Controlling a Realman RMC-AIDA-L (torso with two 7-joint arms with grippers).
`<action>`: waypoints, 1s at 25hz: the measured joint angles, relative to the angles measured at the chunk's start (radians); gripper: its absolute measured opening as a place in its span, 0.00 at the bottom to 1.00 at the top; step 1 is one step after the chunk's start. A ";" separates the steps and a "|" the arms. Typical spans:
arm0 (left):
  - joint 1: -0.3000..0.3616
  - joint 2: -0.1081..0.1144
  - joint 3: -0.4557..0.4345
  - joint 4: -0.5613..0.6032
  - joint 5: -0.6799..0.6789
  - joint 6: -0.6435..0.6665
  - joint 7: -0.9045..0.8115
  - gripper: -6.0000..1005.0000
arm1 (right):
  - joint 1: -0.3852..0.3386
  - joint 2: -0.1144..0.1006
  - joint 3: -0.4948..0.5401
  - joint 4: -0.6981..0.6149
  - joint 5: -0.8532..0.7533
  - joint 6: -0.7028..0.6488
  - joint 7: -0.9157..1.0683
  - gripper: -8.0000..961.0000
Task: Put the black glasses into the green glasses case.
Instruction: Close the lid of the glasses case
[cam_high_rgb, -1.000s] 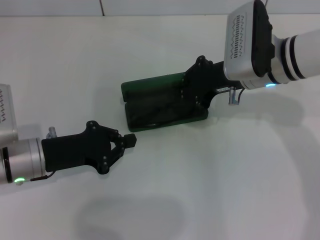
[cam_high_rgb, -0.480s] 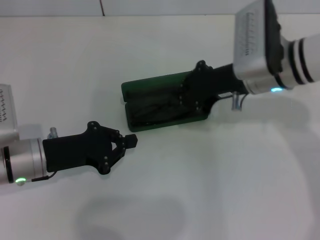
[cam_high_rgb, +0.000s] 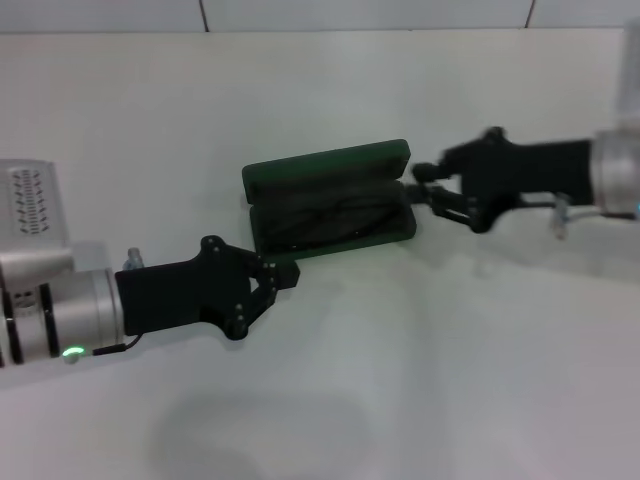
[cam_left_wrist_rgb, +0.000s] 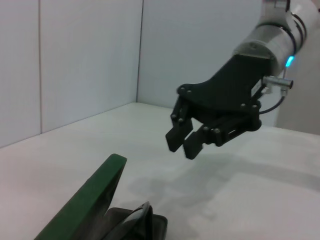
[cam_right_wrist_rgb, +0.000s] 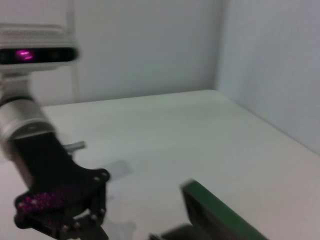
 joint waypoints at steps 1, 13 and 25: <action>-0.003 -0.005 -0.001 -0.001 0.000 -0.017 0.000 0.04 | -0.020 0.000 0.011 0.001 0.004 -0.001 -0.001 0.18; -0.015 -0.025 -0.005 -0.003 -0.006 -0.129 -0.019 0.04 | -0.137 -0.011 0.291 0.180 0.043 -0.219 -0.168 0.52; -0.034 -0.025 -0.006 0.000 -0.008 -0.186 -0.038 0.04 | -0.173 -0.011 0.319 0.274 0.037 -0.247 -0.280 0.66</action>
